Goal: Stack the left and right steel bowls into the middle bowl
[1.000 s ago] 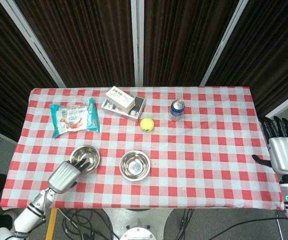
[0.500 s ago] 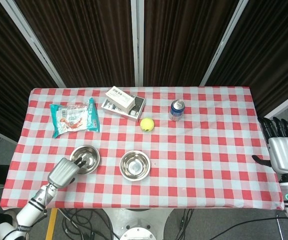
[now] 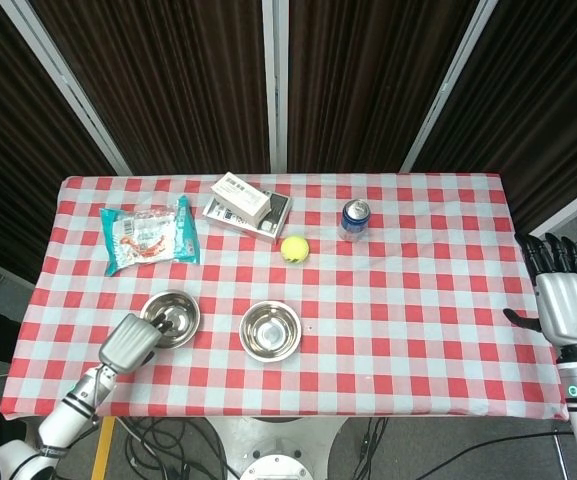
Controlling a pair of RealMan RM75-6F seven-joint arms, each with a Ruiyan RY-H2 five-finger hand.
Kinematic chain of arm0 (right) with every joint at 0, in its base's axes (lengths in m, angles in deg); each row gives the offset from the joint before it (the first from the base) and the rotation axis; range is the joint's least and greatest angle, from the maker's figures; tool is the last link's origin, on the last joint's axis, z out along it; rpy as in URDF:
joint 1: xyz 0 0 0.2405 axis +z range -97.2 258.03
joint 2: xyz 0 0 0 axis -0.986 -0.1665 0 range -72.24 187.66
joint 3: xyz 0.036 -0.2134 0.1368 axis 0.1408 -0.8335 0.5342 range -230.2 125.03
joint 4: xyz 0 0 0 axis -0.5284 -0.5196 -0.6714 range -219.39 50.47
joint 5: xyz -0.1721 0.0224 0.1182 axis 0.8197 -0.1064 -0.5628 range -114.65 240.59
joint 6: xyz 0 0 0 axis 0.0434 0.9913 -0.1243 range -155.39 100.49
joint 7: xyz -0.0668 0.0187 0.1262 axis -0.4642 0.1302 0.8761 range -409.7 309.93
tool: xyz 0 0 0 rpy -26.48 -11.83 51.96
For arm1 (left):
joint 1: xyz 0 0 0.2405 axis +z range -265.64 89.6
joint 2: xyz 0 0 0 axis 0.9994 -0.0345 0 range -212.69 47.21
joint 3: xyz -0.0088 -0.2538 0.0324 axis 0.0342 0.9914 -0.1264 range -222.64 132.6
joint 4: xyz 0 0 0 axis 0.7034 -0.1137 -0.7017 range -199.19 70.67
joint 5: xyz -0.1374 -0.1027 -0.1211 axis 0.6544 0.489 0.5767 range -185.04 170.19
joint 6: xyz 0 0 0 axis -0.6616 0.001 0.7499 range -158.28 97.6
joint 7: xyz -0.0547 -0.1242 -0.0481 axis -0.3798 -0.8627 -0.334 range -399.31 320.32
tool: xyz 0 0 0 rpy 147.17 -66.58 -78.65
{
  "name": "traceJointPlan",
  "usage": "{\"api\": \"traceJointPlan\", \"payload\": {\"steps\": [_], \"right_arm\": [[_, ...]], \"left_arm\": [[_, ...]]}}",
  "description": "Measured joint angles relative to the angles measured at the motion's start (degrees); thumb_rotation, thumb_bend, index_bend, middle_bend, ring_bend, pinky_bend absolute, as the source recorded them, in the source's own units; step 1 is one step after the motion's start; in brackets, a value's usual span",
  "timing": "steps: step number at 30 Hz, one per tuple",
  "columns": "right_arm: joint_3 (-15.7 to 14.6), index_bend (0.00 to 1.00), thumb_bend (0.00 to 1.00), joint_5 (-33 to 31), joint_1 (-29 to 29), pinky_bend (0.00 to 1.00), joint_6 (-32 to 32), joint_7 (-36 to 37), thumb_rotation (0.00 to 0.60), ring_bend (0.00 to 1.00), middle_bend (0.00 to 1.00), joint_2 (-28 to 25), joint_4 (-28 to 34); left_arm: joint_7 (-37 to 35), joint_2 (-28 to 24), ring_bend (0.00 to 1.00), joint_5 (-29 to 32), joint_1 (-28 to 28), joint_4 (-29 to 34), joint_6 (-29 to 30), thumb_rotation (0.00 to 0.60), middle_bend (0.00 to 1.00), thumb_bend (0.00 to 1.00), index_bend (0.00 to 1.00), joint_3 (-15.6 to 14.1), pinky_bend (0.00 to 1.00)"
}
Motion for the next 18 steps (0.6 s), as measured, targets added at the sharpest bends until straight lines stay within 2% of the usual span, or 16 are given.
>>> {"api": "traceJointPlan", "payload": {"steps": [7, 12, 18], "right_arm": [[0.07, 0.00, 0.01, 0.28, -0.18, 0.00, -0.07, 0.51, 0.600, 0.00, 0.10, -0.19, -0.18], [0.17, 0.00, 0.01, 0.30, -0.34, 0.00, -0.19, 1.19, 0.600, 0.00, 0.11, -0.34, -0.52], [0.20, 0.00, 0.01, 0.36, -0.33, 0.00, -0.72, 1.91, 0.600, 0.00, 0.11, -0.30, -1.00]], "left_arm": [[-0.06, 1.41, 0.86, 0.52, -0.90, -1.93, -0.96, 0.600, 0.51, 0.24, 0.48, -0.02, 0.92], [-0.01, 2.02, 0.89, 0.78, -1.17, -2.90, -0.89, 0.600, 0.55, 0.28, 0.57, -0.08, 0.93], [0.71, 2.70, 0.90, 1.29, -1.28, -3.90, -0.70, 0.600, 0.58, 0.30, 0.60, 0.02, 0.94]]}}
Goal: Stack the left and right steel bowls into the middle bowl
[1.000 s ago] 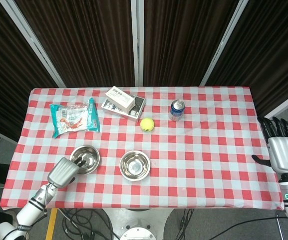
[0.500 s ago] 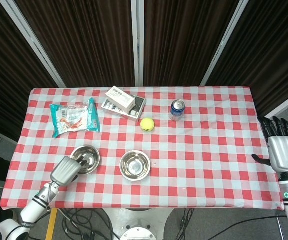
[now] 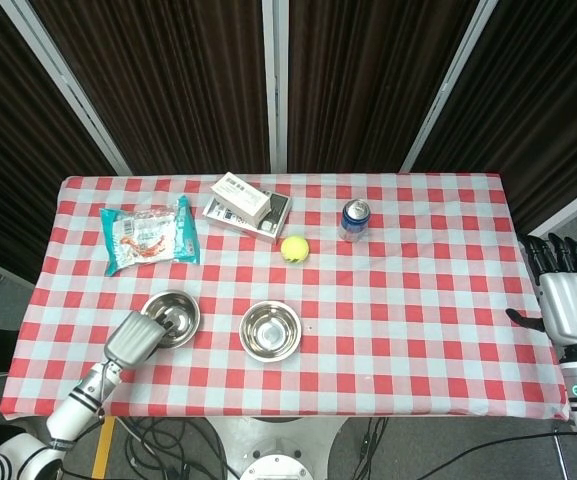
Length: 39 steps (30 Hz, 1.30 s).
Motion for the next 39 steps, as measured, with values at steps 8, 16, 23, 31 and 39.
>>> {"api": "traceJointPlan", "payload": {"steps": [8, 16, 23, 31, 39], "right_arm": [[0.00, 0.00, 0.01, 0.20, -0.03, 0.00, -0.44, 0.70, 0.600, 0.00, 0.11, 0.00, -0.48], [0.23, 0.00, 0.01, 0.11, -0.21, 0.00, -0.35, 1.27, 0.600, 0.00, 0.11, -0.15, -0.64], [0.08, 0.00, 0.01, 0.37, -0.56, 0.00, -0.24, 1.70, 0.600, 0.00, 0.11, -0.27, -0.84], [0.16, 0.00, 0.01, 0.40, -0.62, 0.00, -0.30, 1.78, 0.600, 0.00, 0.11, -0.30, -0.84], [0.41, 0.00, 0.01, 0.46, -0.66, 0.00, -0.10, 1.93, 0.600, 0.00, 0.11, -0.41, -0.68]], "left_arm": [[-0.18, 1.38, 0.91, 0.59, -0.17, -2.11, -0.07, 0.600, 0.60, 0.33, 0.62, -0.11, 0.94], [0.00, 2.14, 0.93, 0.42, -0.34, -3.45, 0.36, 0.600, 0.63, 0.35, 0.64, -0.50, 0.96], [0.61, 2.58, 0.95, 0.11, -0.40, -4.18, 1.20, 0.600, 0.68, 0.35, 0.66, -0.61, 0.97], [0.36, 2.63, 0.96, -0.14, -0.51, -4.08, 2.23, 0.600, 0.70, 0.36, 0.67, -0.51, 0.98], [0.43, 1.86, 0.97, -0.86, -0.70, -2.31, 3.57, 0.600, 0.70, 0.36, 0.68, -0.41, 0.98]]}}
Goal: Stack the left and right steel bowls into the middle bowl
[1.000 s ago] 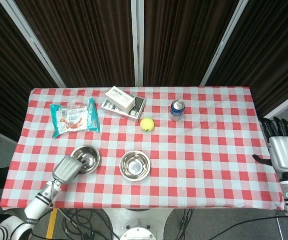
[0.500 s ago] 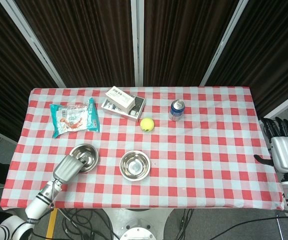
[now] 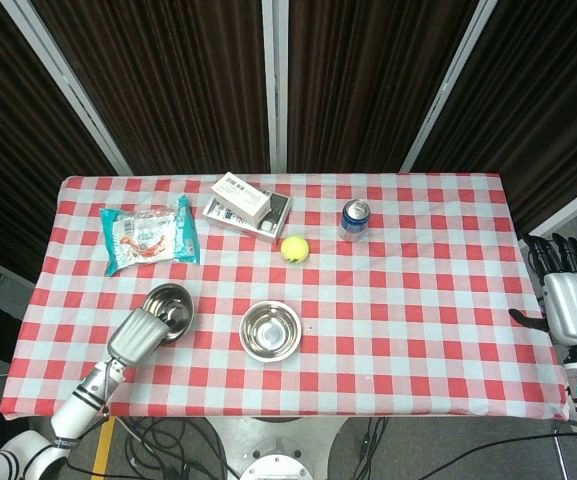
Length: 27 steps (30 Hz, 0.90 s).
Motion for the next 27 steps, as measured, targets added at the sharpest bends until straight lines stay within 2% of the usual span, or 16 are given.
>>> {"api": "traceJointPlan", "payload": {"steps": [9, 19, 27], "right_arm": [[1.15, 0.00, 0.01, 0.23, -0.47, 0.00, 1.92, 1.43, 0.600, 0.00, 0.11, -0.87, 0.59], [2.85, 0.00, 0.01, -0.31, -1.72, 0.00, 4.66, 5.02, 0.600, 0.00, 0.12, -1.96, 0.44], [3.74, 0.00, 0.01, -0.77, -3.11, 0.00, 6.64, 7.68, 0.600, 0.00, 0.13, -2.37, -0.41]], "left_arm": [[2.52, -2.24, 0.97, -1.60, -2.43, 6.07, -0.17, 0.600, 0.71, 0.36, 0.68, 1.09, 0.99], [11.31, -4.17, 0.97, -5.25, -8.59, 18.73, -3.72, 0.600, 0.71, 0.36, 0.69, 3.68, 0.99], [13.75, -0.67, 0.97, -6.93, -12.21, 19.39, -7.42, 0.600, 0.71, 0.36, 0.69, 4.19, 0.99]]}}
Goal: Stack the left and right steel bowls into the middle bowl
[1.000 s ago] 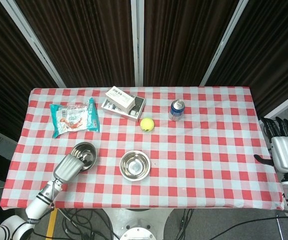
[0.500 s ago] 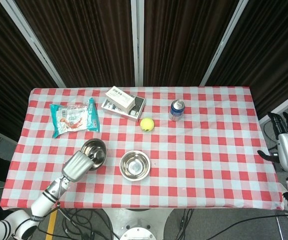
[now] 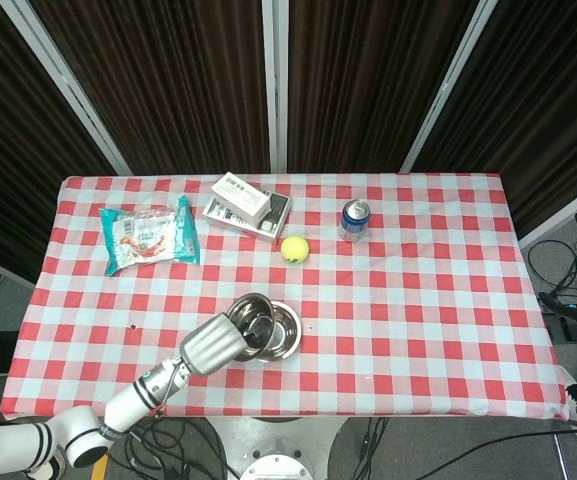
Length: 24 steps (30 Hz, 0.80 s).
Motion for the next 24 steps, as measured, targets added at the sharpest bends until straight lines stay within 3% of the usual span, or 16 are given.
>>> {"api": "traceJointPlan", "payload": {"steps": [14, 24], "right_arm": [[1.05, 0.00, 0.01, -1.24, -0.69, 0.00, -0.28, 3.18, 0.600, 0.00, 0.13, -0.78, -2.26], [1.34, 0.00, 0.01, -1.86, -0.36, 0.00, -1.78, 4.32, 0.600, 0.00, 0.13, -0.42, -4.00]], "left_arm": [[0.86, 6.87, 0.97, -3.25, -5.28, -13.40, -1.77, 0.600, 0.71, 0.36, 0.69, 0.54, 0.99], [-2.35, 7.09, 0.94, -5.25, -7.55, -17.45, -1.72, 0.600, 0.60, 0.25, 0.59, -2.07, 0.96]]}}
